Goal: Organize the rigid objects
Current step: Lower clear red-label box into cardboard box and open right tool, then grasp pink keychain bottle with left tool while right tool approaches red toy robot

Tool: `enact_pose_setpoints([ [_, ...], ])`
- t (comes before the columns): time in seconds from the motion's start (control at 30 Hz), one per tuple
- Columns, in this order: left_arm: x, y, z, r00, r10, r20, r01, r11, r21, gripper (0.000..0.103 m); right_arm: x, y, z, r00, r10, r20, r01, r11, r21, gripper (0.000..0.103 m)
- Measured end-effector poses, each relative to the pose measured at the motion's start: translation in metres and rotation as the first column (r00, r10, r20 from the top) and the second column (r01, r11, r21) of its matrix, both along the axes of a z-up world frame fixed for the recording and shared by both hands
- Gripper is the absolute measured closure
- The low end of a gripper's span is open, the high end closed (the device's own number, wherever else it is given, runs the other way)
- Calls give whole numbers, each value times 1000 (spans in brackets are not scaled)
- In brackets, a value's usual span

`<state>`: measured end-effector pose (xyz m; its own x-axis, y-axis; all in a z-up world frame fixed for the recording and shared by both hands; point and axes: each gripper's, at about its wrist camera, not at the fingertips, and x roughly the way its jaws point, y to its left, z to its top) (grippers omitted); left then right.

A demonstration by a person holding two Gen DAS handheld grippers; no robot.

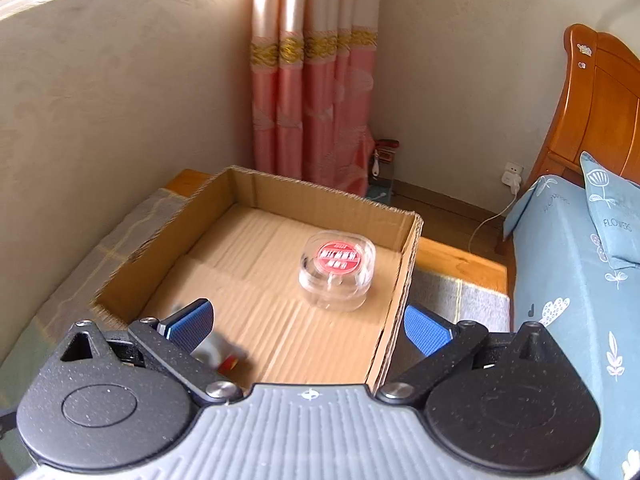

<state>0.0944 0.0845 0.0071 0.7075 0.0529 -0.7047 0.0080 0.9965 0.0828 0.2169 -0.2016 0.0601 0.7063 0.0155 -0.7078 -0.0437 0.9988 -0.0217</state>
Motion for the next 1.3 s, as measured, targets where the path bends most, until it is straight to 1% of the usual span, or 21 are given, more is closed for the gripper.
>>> enact_pose_setpoints([
  [0.13, -3, 1, -5, 1000, -4, -17, 4, 1000, -12, 8, -40, 7, -5, 1000, 16, 27, -16, 1000, 21, 0],
  [0.23, -7, 0, -8, 1000, -11, -23, 10, 1000, -17, 8, -75, 14, -15, 999, 36, 41, -37, 999, 27, 0],
  [0.33, -10, -3, -9, 999, -22, -26, 21, 1000, -18, 8, -109, 23, -31, 996, 74, 45, -76, 996, 43, 0],
  [0.47, -11, -6, -11, 999, -32, -29, 32, 999, -24, 8, -148, 38, -59, 989, 147, 19, -147, 988, 54, 0],
  [0.53, -11, -7, -11, 999, -35, -31, 34, 999, -26, 8, -162, 48, -73, 984, 180, -9, -179, 983, 50, 0],
  [0.67, -12, -9, -14, 998, -44, -39, 42, 998, -37, 8, -182, 68, -94, 967, 252, -37, -249, 967, 59, 0],
  [0.8, -12, -11, -18, 998, -51, -47, 50, 998, -35, 8, -188, 87, -117, 956, 285, -61, -287, 958, -14, 0],
  [0.9, -13, -12, -20, 997, -62, -46, 60, 998, -33, 8, -187, 94, -131, 963, 254, -87, -260, 963, -66, 0],
  [0.93, -13, -12, -20, 997, -67, -47, 66, 997, -32, 8, -187, 93, -131, 967, 244, -72, -249, 967, -58, 0],
  [1.0, -12, -12, -22, 996, -73, -51, 71, 997, -33, 8, -184, 91, -132, 975, 209, -72, -212, 976, -42, 0],
  [1.13, -8, -12, -27, 995, -77, -68, 75, 997, -33, 8, -175, 76, -136, 993, 96, -63, -97, 995, -25, 0],
  [1.2, -6, -13, -30, 994, -83, -73, 80, 996, -32, 8, -171, 62, -136, 997, 35, -72, -35, 999, 5, 0],
  [1.23, -4, -13, -32, 994, -84, -76, 82, 996, -34, 8, -171, 58, -136, 997, 9, -71, -9, 1000, -2, 0],
  [1.3, 1, -12, -36, 994, -84, -76, 81, 996, -45, 8, -171, 50, -137, 997, -15, -72, 15, 1000, 3, 0],
])
